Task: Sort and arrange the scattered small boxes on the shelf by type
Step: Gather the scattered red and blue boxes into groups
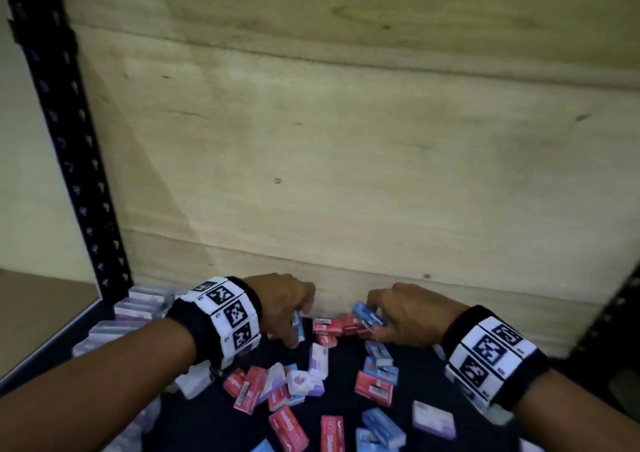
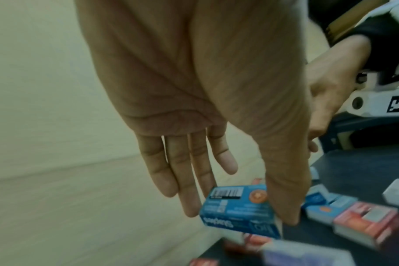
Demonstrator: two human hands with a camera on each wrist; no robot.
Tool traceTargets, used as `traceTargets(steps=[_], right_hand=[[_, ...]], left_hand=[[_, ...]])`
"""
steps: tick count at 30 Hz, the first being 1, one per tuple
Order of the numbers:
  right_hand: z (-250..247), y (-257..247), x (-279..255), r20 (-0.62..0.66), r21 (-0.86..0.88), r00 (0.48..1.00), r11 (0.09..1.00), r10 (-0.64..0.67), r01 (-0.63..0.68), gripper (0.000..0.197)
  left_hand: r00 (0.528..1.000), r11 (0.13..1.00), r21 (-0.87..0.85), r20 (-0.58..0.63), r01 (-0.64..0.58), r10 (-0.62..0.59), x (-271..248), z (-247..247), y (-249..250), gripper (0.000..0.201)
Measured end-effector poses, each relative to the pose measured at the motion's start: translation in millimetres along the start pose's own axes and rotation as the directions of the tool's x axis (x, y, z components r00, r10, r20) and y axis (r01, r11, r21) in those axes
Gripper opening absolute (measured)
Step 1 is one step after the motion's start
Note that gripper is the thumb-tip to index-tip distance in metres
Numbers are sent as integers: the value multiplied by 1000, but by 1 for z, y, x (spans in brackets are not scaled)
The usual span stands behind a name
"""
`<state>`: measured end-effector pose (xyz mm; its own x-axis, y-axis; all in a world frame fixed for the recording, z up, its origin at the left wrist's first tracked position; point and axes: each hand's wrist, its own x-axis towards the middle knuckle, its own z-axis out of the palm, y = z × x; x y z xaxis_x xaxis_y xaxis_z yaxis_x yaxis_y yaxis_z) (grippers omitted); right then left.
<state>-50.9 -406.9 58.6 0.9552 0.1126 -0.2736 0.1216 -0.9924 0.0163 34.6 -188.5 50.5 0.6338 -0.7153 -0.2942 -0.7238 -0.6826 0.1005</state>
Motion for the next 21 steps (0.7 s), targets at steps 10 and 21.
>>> traceTargets(steps=[10, 21], right_hand=[[42, 136, -108, 120, 81, 931, 932, 344, -354, 15], [99, 195, -141, 179, 299, 887, 835, 425, -461, 23]], left_hand=[[944, 939, -109, 22, -326, 330, 68, 21, 158, 51], [956, 952, -97, -48, -291, 288, 150, 63, 250, 55]])
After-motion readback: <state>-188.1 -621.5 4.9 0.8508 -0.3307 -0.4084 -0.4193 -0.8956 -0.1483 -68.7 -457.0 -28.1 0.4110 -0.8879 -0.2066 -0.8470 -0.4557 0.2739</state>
